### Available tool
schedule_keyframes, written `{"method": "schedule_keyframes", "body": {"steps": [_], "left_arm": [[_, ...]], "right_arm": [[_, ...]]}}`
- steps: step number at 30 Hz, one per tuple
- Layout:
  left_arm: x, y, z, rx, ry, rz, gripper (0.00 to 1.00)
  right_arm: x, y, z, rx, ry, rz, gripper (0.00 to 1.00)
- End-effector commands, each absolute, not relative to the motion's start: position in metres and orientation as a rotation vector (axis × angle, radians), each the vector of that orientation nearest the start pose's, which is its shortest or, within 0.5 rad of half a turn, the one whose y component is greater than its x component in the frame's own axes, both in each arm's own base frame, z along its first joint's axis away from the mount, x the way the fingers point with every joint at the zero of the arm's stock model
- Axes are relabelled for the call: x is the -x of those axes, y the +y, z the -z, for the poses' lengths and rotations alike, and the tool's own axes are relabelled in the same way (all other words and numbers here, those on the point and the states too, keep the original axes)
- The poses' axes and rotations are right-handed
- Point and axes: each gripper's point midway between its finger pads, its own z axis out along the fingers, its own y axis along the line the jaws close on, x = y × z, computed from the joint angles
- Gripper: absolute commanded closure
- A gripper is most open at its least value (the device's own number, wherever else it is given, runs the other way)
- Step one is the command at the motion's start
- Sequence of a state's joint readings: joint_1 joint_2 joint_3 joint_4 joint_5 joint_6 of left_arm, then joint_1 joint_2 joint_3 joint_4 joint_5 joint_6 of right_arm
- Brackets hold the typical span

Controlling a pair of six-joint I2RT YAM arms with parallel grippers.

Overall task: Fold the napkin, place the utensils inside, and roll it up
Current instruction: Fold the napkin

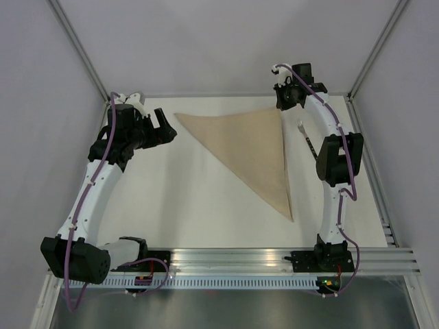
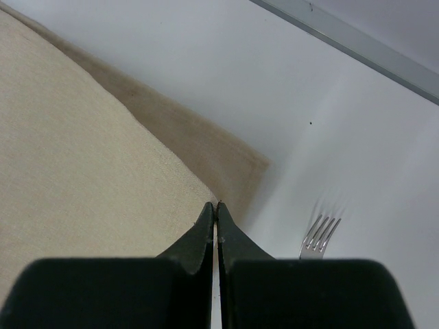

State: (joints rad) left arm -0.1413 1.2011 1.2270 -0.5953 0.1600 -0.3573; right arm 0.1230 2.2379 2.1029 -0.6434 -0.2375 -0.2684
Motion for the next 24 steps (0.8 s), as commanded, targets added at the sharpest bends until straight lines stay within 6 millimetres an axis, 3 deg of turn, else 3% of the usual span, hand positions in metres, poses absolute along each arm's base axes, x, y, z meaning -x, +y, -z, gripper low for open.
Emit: {"method": "schedule_keyframes", "body": {"steps": [1,14,24], "left_arm": [[-0.35,-0.089,-0.267,0.109,2.132,0.44,0.01],[-0.349,-0.089,-0.265,0.11,2.138,0.435,0.01],[-0.349,-0.089,-0.263,0.11,2.144,0.436,0.01]], "right_arm": [[-0.587,0.09,-0.158,0.51,2.23,-0.16,1.0],[-0.596,0.083,-0.14,0.502,2.255,-0.129,1.0],[-0.6,0.08,-0.146,0.494,2.243,-0.114,1.0]]}}
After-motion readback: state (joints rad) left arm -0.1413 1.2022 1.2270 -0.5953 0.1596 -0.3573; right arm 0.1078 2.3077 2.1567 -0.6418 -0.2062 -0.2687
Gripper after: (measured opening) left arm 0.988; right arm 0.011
